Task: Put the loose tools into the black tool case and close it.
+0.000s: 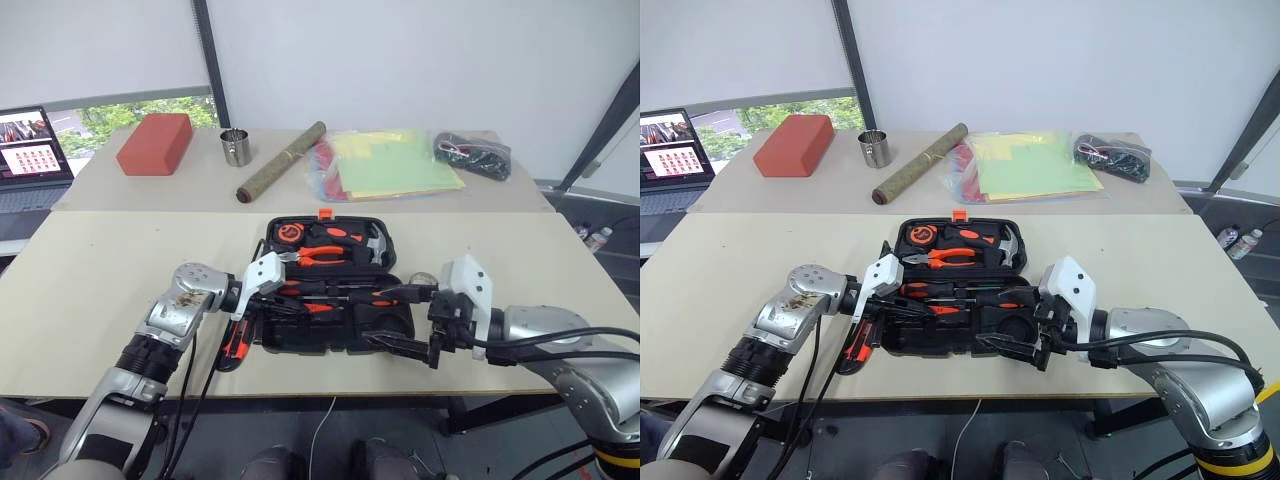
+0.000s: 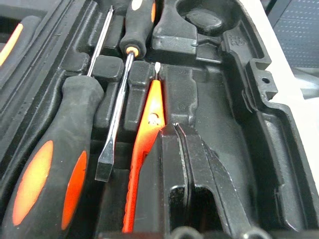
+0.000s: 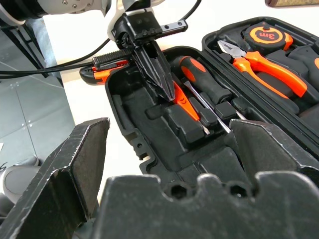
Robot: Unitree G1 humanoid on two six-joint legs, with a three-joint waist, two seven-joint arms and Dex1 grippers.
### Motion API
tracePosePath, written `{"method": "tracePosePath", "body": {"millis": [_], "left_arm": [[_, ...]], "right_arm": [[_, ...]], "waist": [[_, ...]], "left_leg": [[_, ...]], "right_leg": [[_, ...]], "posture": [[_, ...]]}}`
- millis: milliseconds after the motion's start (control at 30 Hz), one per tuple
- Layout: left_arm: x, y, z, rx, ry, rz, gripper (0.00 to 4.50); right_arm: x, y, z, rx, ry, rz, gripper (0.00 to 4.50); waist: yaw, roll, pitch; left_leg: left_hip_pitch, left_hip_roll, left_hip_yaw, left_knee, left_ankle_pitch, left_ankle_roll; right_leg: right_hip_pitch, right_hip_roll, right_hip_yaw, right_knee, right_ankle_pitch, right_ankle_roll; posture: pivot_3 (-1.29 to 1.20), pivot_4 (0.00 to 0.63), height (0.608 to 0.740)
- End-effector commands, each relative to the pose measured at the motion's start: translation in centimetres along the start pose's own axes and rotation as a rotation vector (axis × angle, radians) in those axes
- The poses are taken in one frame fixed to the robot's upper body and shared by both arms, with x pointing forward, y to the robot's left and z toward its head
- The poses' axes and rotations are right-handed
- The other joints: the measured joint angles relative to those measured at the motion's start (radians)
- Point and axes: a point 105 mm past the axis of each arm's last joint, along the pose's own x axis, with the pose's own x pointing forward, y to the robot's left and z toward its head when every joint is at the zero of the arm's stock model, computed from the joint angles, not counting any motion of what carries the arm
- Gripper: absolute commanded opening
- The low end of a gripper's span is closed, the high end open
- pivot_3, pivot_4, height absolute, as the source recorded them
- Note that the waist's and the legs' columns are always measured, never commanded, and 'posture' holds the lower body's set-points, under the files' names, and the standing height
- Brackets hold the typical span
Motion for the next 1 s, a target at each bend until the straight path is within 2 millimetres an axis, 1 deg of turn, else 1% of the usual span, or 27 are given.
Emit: {"method": "tracePosePath", "body": {"millis": [33,100,167,200,233,267,367,433,467,500,533,567,600,633,667,733,833,933,1000], "left_arm": [[-1.0,0.9,0.4,-0.044,-0.022,0.069,0.05],[-2.3,0.5,1.4,-0.056,-0.065,0.080,0.05],[-4.4,-0.1,1.8,-0.087,-0.090,0.117,0.05],[-5.6,-0.5,1.8,-0.107,-0.093,0.143,0.29],[-6.3,-0.9,1.8,-0.121,-0.093,0.160,0.55],[-7.8,-1.3,1.1,-0.152,-0.078,0.226,0.69],[-11.9,-3.1,-1.2,-0.234,-0.012,0.419,1.76],[-14.0,-4.6,-2.8,-0.298,0.019,0.527,2.48],[-15.0,-5.6,-3.7,-0.329,0.041,0.574,2.72],[-15.8,-6.6,-4.5,-0.353,0.064,0.613,3.23],[-16.5,-7.4,-5.1,-0.370,0.084,0.648,3.59],[-17.1,-8.0,-5.5,-0.386,0.102,0.686,3.92],[-17.5,-8.4,-5.8,-0.401,0.110,0.713,4.33],[-17.8,-8.8,-5.8,-0.410,0.112,0.729,4.46],[-17.8,-9.0,-5.6,-0.417,0.106,0.739,4.46],[-17.1,-8.9,-4.6,-0.439,0.074,0.740,4.46],[-15.4,-8.4,-3.5,-0.474,0.077,0.733,4.46],[-13.6,-7.4,-2.7,-0.524,0.085,0.739,4.46],[-11.7,-6.5,-2.6,-0.543,0.134,0.743,4.46]], "right_arm": [[0.0,0.0,0.7,-0.027,-0.022,0.005,4.50],[0.1,0.1,0.8,-0.030,-0.023,0.015,4.50],[0.2,0.2,0.9,-0.032,-0.025,0.038,4.50],[0.2,0.3,1.1,-0.034,-0.028,0.053,4.50],[0.2,0.4,1.1,-0.035,-0.030,0.063,4.50],[0.3,0.4,1.4,-0.035,-0.038,0.085,4.50],[0.5,0.4,2.1,-0.054,-0.051,0.140,4.50],[0.7,0.5,2.2,-0.071,-0.046,0.174,4.50],[0.7,0.6,2.2,-0.081,-0.042,0.197,4.50],[0.8,0.7,2.3,-0.090,-0.038,0.217,4.50],[0.8,0.8,2.3,-0.097,-0.034,0.235,4.50],[0.9,0.9,2.3,-0.105,-0.031,0.253,4.50],[0.9,0.9,2.3,-0.111,-0.028,0.266,4.50],[1.0,0.9,2.3,-0.117,-0.025,0.276,4.50],[1.1,0.9,2.3,-0.124,-0.022,0.285,4.50],[1.2,0.9,2.1,-0.138,-0.012,0.306,4.50],[1.5,0.8,1.9,-0.145,-0.007,0.318,4.50],[1.7,1.0,1.9,-0.154,-0.012,0.318,4.50],[1.9,1.0,1.9,-0.166,-0.020,0.295,4.50]], "waist": [[0.000,0.000,0.000],[-0.005,0.000,0.000],[-0.011,0.000,0.000],[-0.016,0.000,0.000],[-0.019,0.000,0.000],[-0.019,0.000,0.000],[-0.028,0.000,0.001],[-0.027,0.000,0.001],[-0.024,0.000,0.001],[-0.021,0.000,0.001],[-0.017,0.000,0.001],[-0.012,0.000,0.002],[-0.003,0.000,0.002],[0.002,0.000,0.002],[0.009,0.000,0.002],[0.016,0.000,0.002],[0.019,0.000,0.002],[0.019,0.000,0.001],[0.016,0.000,0.001]], "left_leg": [[0.000,0.000,0.000,0.000,0.000,0.000],[0.000,0.000,0.000,0.000,0.000,0.000],[-0.002,0.000,0.000,-0.001,0.000,0.000],[-0.002,0.000,0.000,-0.001,0.000,0.000],[-0.002,0.000,0.000,-0.002,0.000,0.000],[-0.002,0.000,0.000,-0.003,0.000,0.000],[-0.002,0.000,0.000,-0.004,0.000,0.000],[-0.001,0.000,0.000,-0.005,0.000,-0.001],[-0.001,0.000,0.000,-0.005,0.000,-0.001],[-0.001,0.000,0.000,-0.005,0.000,-0.001],[-0.001,0.000,0.000,-0.005,-0.001,-0.002],[-0.001,-0.001,-0.001,-0.005,-0.004,-0.007],[-0.001,-0.001,-0.001,-0.005,-0.005,-0.009],[0.000,-0.001,-0.001,-0.005,-0.005,-0.010],[-0.001,-0.001,-0.001,-0.005,-0.005,-0.010],[-0.001,-0.001,-0.002,-0.005,-0.006,-0.010],[-0.001,-0.002,-0.002,-0.005,-0.006,-0.010],[-0.001,-0.002,-0.001,-0.005,-0.006,-0.010],[-0.001,-0.002,-0.001,-0.005,-0.006,-0.011]], "right_leg": [[0.000,0.000,0.000,0.000,0.000,0.000],[-0.001,0.000,0.000,0.000,0.000,0.000],[-0.002,0.000,0.000,0.000,0.000,0.000],[-0.003,0.001,0.000,0.000,0.000,-0.001],[-0.004,0.001,0.000,0.000,0.000,-0.001],[-0.004,0.001,-0.001,0.000,0.000,-0.001],[-0.003,0.001,-0.001,-0.001,-0.001,-0.002],[-0.003,0.001,-0.001,-0.002,-0.001,-0.001],[-0.002,0.000,-0.001,-0.002,-0.001,-0.001],[-0.003,0.000,-0.001,-0.002,-0.002,0.001],[-0.002,0.000,-0.001,-0.003,-0.003,0.001],[-0.002,-0.001,-0.001,-0.003,-0.003,0.002],[-0.002,-0.001,-0.001,-0.004,-0.004,0.004],[-0.001,-0.002,-0.001,-0.004,-0.004,0.004],[-0.001,-0.002,-0.001,-0.004,-0.004,0.004],[-0.002,-0.002,-0.001,-0.004,-0.004,0.004],[-0.002,-0.003,-0.001,-0.004,-0.003,0.005],[-0.001,-0.003,-0.001,-0.002,0.000,0.000],[-0.001,-0.001,0.000,-0.001,0.001,-0.001]], "posture": [[0.00,0.150,0.736],[0.00,0.150,0.736],[0.00,0.150,0.736],[0.00,0.150,0.736],[0.00,0.150,0.736],[0.00,0.150,0.736],[0.00,0.150,0.736],[0.00,0.150,0.736],[0.00,0.150,0.736],[0.00,0.150,0.736],[0.00,0.150,0.736],[0.00,0.150,0.736],[0.00,0.150,0.736],[0.00,0.150,0.736],[0.00,0.150,0.736],[0.00,0.150,0.736],[0.00,0.150,0.736],[0.00,0.150,0.736],[0.00,0.150,0.736]]}}
